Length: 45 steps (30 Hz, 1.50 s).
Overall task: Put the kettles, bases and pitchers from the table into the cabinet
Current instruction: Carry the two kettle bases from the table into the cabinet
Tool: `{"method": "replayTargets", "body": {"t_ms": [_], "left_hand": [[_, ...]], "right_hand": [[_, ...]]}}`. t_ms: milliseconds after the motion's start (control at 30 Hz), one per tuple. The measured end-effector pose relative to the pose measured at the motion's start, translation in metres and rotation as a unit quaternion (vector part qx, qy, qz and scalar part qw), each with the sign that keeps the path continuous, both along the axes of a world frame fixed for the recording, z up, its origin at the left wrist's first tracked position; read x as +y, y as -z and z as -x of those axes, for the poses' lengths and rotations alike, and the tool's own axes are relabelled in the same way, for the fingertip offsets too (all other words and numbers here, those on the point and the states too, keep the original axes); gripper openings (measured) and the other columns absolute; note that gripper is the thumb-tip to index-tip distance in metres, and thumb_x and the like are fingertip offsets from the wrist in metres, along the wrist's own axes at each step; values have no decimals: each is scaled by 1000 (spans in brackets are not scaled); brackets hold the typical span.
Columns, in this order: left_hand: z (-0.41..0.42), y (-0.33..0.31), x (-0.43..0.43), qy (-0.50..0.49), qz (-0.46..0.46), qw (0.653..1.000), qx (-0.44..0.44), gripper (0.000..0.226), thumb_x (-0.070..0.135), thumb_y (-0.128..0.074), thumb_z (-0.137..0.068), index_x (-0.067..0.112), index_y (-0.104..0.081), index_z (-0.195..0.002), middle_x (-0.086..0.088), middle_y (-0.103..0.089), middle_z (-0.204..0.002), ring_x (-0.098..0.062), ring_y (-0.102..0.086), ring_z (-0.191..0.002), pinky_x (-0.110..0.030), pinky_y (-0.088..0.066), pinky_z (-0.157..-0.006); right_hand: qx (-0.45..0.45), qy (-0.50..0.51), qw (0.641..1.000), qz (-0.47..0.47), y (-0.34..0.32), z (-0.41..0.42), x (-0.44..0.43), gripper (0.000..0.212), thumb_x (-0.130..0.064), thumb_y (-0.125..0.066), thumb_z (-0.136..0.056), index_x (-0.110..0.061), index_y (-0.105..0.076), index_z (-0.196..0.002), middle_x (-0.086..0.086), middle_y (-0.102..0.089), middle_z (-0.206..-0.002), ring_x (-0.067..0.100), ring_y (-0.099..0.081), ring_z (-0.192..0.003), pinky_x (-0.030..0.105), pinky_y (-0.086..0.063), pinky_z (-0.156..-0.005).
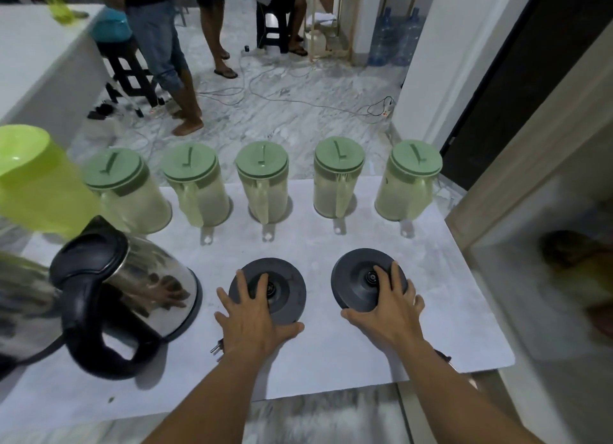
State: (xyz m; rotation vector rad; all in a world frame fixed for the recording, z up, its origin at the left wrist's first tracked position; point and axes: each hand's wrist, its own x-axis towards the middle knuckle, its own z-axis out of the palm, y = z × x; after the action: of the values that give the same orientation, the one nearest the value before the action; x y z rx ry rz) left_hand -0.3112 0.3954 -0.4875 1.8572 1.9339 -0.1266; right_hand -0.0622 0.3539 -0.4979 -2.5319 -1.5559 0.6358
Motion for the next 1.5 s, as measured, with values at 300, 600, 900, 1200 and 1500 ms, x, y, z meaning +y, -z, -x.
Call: {"method": "replayTargets", "body": {"t_ms": [300, 600, 900, 1200, 1500], "left_hand": [[-9, -1, 0, -19, -43, 999, 7, 113, 78, -62, -53, 33, -17, -146, -8, -1, -161, -46, -27, -132, -52, -41, -98], [-7, -5, -3, -19, -79, 996, -31, 104, 70, -66, -48, 33, -26, -135, -1, -11, -158, -41, -29, -127, -50, -45, -93], [-8, -21, 2, -8, -102, 994, -46, 102, 70, -68, -43, 36, -27, -130, 0, -20, -154, -40, -34, -123, -52, -45, -92], [-7, -62, 3, 39, -125, 988, -81, 93, 70, -63, -48, 35, -31, -129, 0, -30, -146, -38, -39, -114, -50, -45, -87], [-13, -130, 15, 127, -140, 978, -87, 103, 79, -64, -45, 35, -27, -130, -3, -28, -149, -42, -38, -119, -52, -45, -91]], "right_hand": [[2, -27, 998, -49, -7, 1, -1, 106, -76, -66, -61, -35, -23, -148, -11, -4, -168, 36, -10, -148, 52, -29, -114], [16, -23, 999, -39, -19, 1, 5, 105, -71, -68, -56, -35, -26, -145, -13, -7, -167, 35, -11, -147, 49, -39, -107], [49, -7, 998, -35, -40, -1, 2, 99, -66, -72, -53, -35, -31, -137, -9, -16, -166, 33, -21, -141, 48, -41, -104], [51, 17, 998, -37, -86, -10, -10, 105, -76, -67, -49, -35, -29, -137, -9, -30, -158, 33, -33, -130, 48, -44, -98], [8, 52, 996, -70, -155, -7, -44, 102, -78, -67, -48, -34, -32, -133, -10, -40, -147, 35, -38, -129, 47, -47, -94]]}}
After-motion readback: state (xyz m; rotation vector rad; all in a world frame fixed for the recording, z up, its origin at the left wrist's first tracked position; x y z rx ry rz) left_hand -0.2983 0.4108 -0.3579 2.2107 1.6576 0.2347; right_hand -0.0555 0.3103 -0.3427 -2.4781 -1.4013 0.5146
